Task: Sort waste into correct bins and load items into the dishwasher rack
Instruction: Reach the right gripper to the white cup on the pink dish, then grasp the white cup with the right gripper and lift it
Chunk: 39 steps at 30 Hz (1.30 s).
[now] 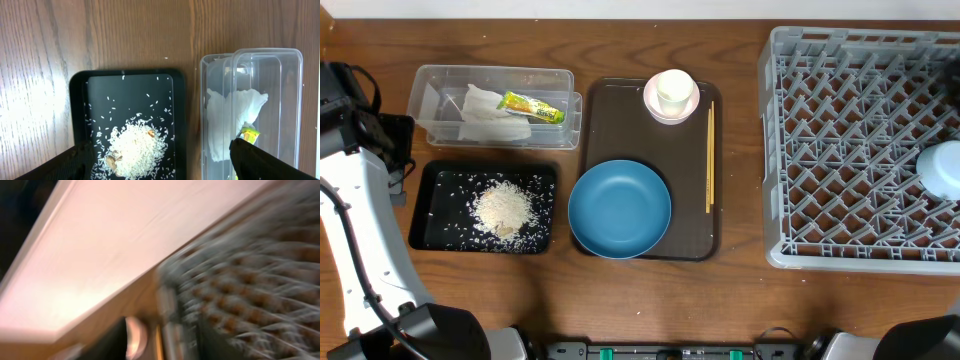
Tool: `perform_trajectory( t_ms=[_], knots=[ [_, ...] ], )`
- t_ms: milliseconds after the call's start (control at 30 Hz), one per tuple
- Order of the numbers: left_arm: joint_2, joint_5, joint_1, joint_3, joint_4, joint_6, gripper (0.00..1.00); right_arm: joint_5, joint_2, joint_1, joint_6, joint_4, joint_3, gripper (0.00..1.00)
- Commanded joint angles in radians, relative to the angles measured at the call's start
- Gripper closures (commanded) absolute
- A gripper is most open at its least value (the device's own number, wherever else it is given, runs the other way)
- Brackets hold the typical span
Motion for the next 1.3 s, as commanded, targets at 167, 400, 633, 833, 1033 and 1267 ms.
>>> perform_trajectory(
  t_ms=[167, 400, 633, 833, 1033, 1267],
  knots=[
    [0.004, -0.005, 0.005, 0.003, -0.005, 0.002, 0.11, 0.262, 0.072, 0.488, -0.171, -0.097, 0.052, 0.42],
    [0.004, -0.005, 0.005, 0.003, -0.005, 0.002, 0.11, 0.604, 0.354, 0.797, -0.304, -0.51, 0.537, 0.37],
    [0.004, -0.005, 0.005, 0.003, -0.005, 0.002, 0.11, 0.62, 0.672, 0.918, -0.387, -0.583, 0.899, 0.41],
    [0.004, -0.005, 0.005, 0.003, -0.005, 0.002, 0.11, 0.745, 0.805, 0.986, -0.374, -0.451, 0.899, 0.49],
    [0.004, -0.005, 0.005, 0.003, -0.005, 0.002, 0.11, 0.871, 0.915, 1.035, -0.311, -0.408, 0.899, 0.55],
    [0.004, -0.005, 0.005, 0.003, -0.005, 0.002, 0.11, 0.959, 0.994, 1.077, -0.315, -0.394, 0.899, 0.54]
  ],
)
